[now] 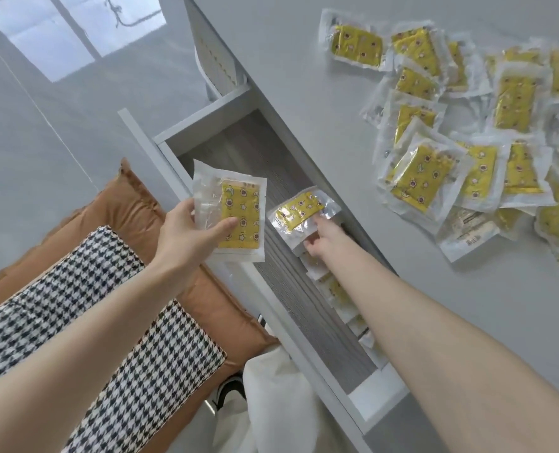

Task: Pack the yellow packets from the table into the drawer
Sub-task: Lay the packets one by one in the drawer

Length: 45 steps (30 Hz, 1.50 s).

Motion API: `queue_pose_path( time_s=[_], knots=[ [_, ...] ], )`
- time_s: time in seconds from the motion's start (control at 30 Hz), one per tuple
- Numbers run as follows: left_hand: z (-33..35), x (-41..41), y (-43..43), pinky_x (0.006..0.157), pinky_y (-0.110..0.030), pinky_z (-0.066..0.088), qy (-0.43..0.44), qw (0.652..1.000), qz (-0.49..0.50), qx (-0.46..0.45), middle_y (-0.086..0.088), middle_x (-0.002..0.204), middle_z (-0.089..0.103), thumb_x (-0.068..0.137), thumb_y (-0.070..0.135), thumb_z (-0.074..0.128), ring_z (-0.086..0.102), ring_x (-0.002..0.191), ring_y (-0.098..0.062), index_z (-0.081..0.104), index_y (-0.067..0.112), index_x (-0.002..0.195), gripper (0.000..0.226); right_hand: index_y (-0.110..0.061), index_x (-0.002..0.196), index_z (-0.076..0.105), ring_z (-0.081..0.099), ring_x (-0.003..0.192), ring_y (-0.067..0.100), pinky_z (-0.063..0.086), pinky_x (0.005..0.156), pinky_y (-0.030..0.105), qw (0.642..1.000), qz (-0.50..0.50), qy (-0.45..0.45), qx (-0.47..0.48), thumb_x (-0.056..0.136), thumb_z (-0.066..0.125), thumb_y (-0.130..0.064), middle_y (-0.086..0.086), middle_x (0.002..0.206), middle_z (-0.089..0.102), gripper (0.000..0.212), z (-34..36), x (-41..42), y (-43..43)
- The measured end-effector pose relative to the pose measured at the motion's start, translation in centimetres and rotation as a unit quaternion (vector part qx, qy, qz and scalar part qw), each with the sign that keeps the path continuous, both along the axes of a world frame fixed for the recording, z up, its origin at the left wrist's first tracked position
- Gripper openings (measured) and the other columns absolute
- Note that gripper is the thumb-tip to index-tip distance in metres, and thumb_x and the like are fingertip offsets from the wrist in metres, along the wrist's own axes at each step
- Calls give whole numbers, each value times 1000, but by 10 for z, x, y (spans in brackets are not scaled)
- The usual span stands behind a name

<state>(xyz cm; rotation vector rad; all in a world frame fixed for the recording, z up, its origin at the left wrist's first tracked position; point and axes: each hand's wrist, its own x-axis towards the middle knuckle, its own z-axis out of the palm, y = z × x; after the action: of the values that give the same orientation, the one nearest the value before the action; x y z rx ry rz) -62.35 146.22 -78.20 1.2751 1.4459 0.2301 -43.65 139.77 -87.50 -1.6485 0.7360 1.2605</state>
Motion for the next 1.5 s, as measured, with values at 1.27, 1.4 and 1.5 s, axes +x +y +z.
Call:
queue_pose_path(
  time_s=[1.27,1.4,1.5],
  knots=[
    [-29,83,-91,100,-40,46,84,971,-214,-65,-5,133,56,95,22,54,55,118,-24,58,12,124,31,-8,110,61,67,92,27,49,98,48,994,-103,19,4,85,70,-12,17,113,68,27,43,-22,-198],
    [-56,102,-93,72,-24,53,90,969,-209,-98,-4,146,43,95,20,53,62,86,-15,46,16,138,43,-11,86,63,66,100,30,49,98,49,988,-150,-6,-39,87,69,-12,15,109,69,5,19,-16,-220],
    [-72,115,-88,64,-22,52,98,968,-184,-139,-8,145,44,93,20,56,56,70,-9,38,17,143,54,-11,98,65,56,120,30,40,108,46,986,-145,-23,-83,86,71,-18,13,125,63,16,7,-11,-220]
  ],
)
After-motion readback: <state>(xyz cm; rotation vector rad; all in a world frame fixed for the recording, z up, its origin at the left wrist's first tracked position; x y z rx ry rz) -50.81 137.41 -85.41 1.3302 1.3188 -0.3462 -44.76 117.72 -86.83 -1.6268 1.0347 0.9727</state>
